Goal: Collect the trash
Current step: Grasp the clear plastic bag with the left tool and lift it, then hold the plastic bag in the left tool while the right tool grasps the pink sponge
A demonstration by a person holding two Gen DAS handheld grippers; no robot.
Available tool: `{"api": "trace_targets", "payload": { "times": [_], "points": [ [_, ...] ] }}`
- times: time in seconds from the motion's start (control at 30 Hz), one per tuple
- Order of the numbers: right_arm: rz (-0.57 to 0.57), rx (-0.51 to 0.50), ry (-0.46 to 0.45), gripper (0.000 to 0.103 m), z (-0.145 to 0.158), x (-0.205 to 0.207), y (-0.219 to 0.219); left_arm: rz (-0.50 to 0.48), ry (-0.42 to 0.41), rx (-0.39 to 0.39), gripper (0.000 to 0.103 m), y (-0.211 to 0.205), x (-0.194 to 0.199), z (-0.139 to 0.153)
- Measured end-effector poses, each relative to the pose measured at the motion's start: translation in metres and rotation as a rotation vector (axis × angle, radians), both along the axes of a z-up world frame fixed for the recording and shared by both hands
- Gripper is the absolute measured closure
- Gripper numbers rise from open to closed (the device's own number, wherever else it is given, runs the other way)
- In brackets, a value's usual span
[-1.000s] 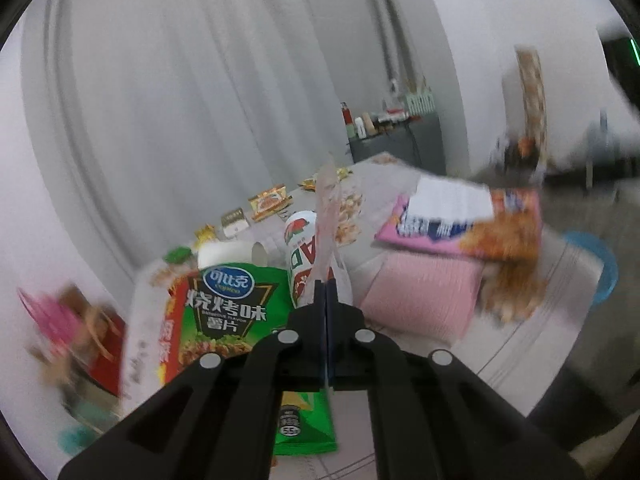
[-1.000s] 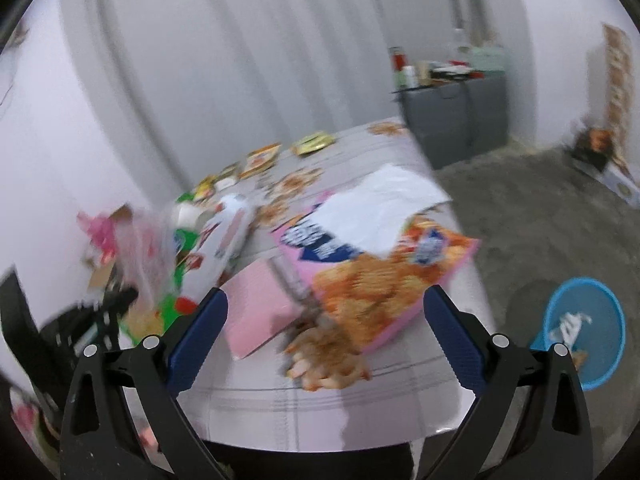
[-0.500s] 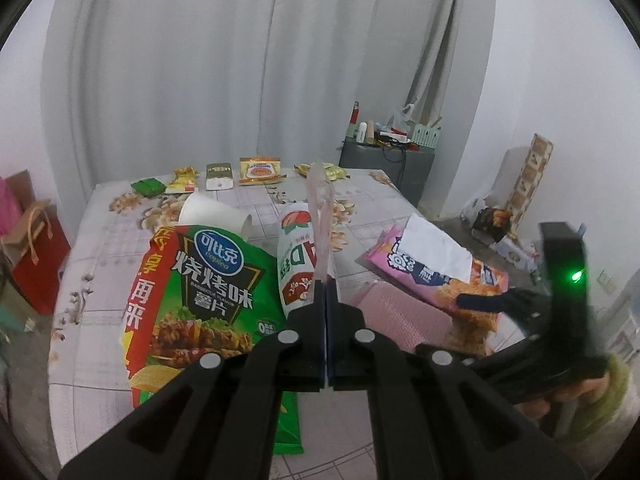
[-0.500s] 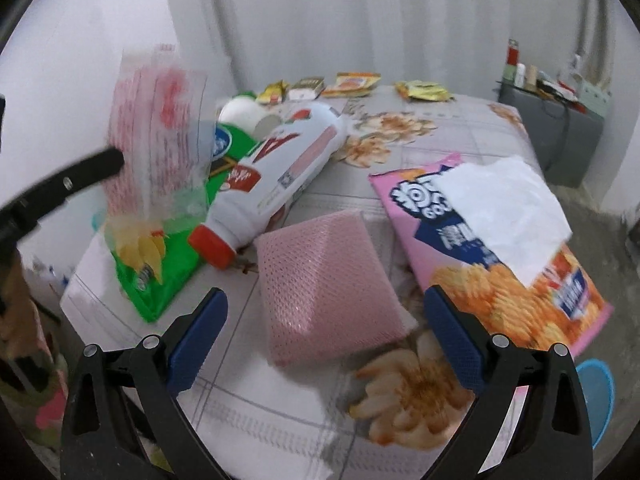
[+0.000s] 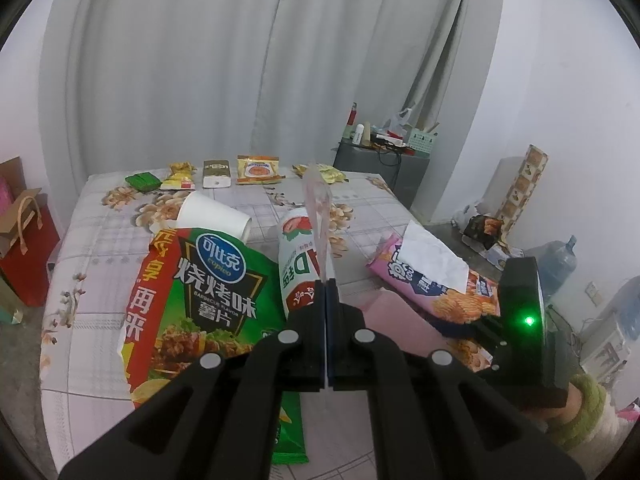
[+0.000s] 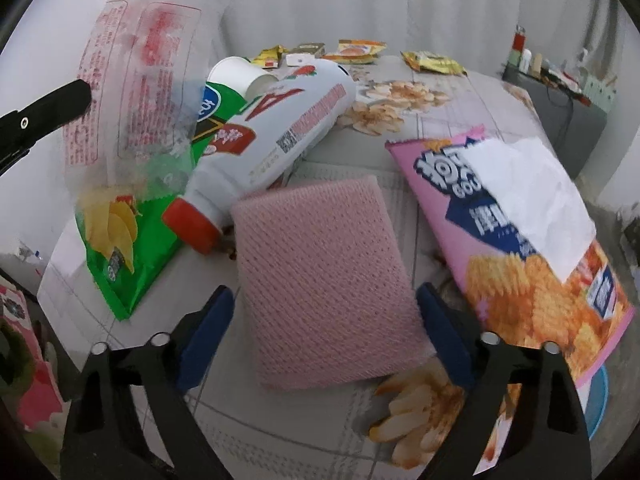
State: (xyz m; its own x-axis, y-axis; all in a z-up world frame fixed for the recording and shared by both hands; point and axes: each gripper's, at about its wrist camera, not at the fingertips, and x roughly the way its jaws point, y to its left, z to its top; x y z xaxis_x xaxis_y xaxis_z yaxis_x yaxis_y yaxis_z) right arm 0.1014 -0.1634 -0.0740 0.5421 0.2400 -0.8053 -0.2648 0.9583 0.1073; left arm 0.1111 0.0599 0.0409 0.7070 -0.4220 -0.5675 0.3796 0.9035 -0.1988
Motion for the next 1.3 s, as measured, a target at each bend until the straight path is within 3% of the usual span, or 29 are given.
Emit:
{"api": "trace_targets", "payload": {
  "times": [0.53,0.73,1.0,1.3],
  "points": [
    [-0.102,0.039,0.045,0.022,0.003,-0.039,-0.021,-0.024,-0.017,0.007,0.103,-0.004,-0.011,0.007],
    [-0.121,0.077,0.017,0.016,0.007,-0.046,-0.030,-0.046,-0.010,0.014,0.103,-0.013,-0.019,0.007],
    [-0.092,0.118,0.000,0.011,0.008,-0.053,-0.038,-0.036,0.018,0.069,0.103,-0.021,-0.028,-0.003],
    [-0.069,0.057,-0.004,0.011,0.004,-0.046,-0.025,-0.038,0.082,0.142,0.103,-0.030,-0.023,-0.026]
  ]
}}
